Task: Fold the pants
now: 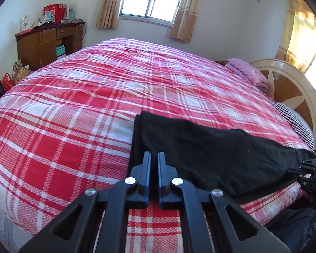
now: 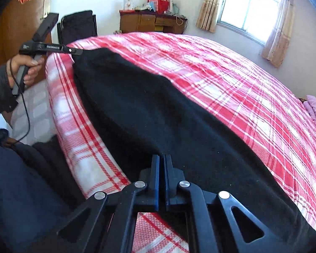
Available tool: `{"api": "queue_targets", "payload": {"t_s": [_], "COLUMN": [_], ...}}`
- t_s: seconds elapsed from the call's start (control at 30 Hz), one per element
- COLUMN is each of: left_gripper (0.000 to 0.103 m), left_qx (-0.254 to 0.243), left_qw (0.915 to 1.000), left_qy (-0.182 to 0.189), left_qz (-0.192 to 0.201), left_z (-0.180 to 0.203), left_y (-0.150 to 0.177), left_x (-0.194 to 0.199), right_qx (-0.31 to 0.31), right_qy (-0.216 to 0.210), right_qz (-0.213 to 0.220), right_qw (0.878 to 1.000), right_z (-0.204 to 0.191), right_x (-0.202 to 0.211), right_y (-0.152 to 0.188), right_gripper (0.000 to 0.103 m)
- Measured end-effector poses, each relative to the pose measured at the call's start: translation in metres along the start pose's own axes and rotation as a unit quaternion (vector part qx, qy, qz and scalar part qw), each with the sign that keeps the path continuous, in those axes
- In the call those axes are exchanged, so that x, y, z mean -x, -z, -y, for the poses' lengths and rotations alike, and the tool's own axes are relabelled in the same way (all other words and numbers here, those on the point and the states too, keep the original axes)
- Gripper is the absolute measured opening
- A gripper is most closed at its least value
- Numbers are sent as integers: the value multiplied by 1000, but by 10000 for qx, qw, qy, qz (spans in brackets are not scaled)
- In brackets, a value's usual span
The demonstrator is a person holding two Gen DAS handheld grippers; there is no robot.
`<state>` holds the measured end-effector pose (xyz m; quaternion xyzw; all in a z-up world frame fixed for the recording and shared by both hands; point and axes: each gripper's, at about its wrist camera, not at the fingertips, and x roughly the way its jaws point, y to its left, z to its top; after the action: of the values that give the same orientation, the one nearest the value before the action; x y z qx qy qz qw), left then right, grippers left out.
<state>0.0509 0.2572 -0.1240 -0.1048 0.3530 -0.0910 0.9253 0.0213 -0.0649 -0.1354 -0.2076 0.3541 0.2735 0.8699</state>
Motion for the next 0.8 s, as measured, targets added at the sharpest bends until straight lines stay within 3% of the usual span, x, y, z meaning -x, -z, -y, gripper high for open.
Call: {"api": "queue_targets", "payload": {"t_s": [0.13,0.33,0.43,0.5,0.57,0.67,0.7,0.73,0.8], "left_gripper": [6,6,7,13,32,37,37,37,37], "left_qx": [0,81,156,155,71,13,42,73,40], "left_qw": [10000,9994,9991,9992,9986,9976,9975,9972,9960], "left_qy": [51,-122,-141,-168,-455,-657,-688,-734,-898], "left_qz": [-34,-318,-356,-322,-261,-205,-163,-117,-23], "left_z": [-2,-10,-16,-17,-18,-21,-23,-26,-24], "left_y": [-3,8,12,12,12,11,10,8,6], "left_x": [6,-16,-20,-18,-15,-9,-5,-2,4], "right_qx": [-77,5,51,-15,-92,-139,-156,-199,-331], "right_qy": [-212,-127,-154,-213,-226,-91,-38,-11,24], "right_qz": [-24,-607,-664,-660,-598,-550,-514,-472,-387], "right_qw": [9997,9981,9977,9976,9979,9984,9985,9987,9987], "right_z": [1,-5,-7,-6,-2,4,6,11,18], "right_x": [3,-36,-42,-38,-34,-26,-21,-15,0], "right_y": [1,15,15,13,13,15,17,18,22], "right_gripper": [4,4,4,4,7,24,35,41,41]}}
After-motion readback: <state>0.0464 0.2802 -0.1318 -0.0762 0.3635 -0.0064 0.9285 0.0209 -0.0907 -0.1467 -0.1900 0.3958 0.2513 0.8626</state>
